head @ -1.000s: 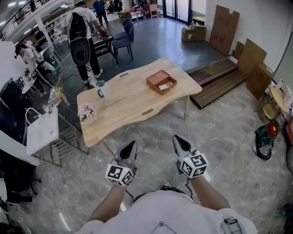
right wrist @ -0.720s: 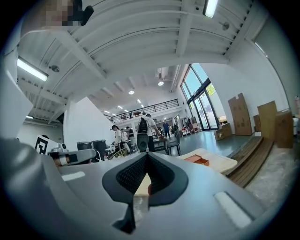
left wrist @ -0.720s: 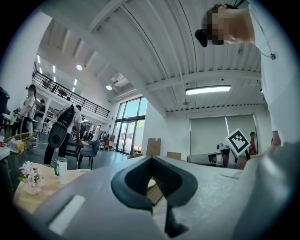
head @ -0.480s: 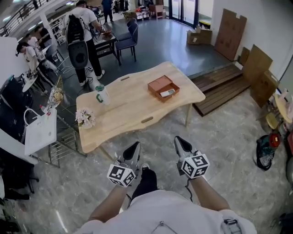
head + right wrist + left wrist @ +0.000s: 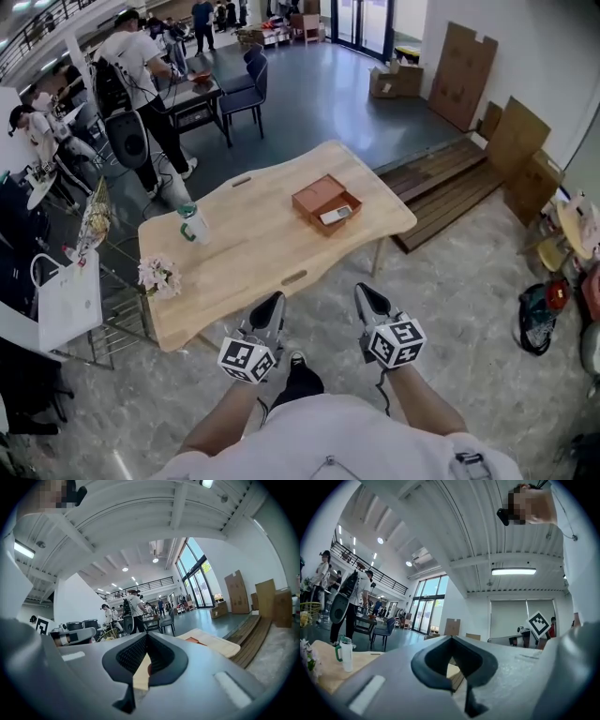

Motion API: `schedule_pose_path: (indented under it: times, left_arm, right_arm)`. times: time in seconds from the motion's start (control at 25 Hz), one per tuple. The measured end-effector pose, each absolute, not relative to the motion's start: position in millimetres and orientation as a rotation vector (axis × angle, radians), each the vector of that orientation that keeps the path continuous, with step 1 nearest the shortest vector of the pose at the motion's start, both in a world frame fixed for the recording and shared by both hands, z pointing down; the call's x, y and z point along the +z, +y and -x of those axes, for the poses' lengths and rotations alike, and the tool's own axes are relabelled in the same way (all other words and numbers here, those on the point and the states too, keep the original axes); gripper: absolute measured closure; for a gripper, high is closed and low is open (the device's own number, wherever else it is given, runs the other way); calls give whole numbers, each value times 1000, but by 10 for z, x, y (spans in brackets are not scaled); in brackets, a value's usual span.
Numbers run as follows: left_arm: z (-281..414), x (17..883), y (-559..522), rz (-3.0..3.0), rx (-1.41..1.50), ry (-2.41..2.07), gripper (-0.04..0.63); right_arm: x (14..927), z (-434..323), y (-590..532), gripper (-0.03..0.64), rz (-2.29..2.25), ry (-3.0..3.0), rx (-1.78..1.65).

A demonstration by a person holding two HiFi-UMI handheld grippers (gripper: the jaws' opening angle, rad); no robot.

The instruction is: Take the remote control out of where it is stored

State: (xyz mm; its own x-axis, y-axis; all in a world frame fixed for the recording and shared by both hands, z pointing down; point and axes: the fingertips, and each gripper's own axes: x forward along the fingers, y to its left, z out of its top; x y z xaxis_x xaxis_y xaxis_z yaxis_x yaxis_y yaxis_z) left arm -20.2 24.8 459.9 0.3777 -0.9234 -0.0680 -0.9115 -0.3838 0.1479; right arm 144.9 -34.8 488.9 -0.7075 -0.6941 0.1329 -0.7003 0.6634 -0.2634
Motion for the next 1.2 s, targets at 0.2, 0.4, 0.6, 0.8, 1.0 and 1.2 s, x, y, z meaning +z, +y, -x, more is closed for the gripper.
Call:
schedule_pose_path:
  times: [0.2, 0.4, 0.6, 0.8, 1.0, 1.2]
  left_arm:
    - [504, 4486, -419, -2563, -212, -1641, 594]
    - [819, 4420, -1014, -2605, -209, -1595, 595]
    - [1117, 4441, -1513, -2625, -211, -1559, 594]
    - [1243, 4538, -1900, -2631, -213, -1521, 594]
    - [1288, 4661, -2171, -2621, -197, -1491, 595]
    - [1340, 4770, -2544, -2583, -188, -1521, 595]
  right_arm:
    - [4784, -1151, -904, 589, -1234, -2828, 463]
    - [4725, -805, -1484, 589, -1281, -2830, 478]
    - [4706, -468, -1971, 589, -1316, -2829, 474]
    - [4752, -348, -2260, 589, -1332, -2820, 445]
    - [4924, -430, -2501, 589, -1362, -2782, 493]
    - [4997, -372, -2893, 589, -1299, -2811, 501]
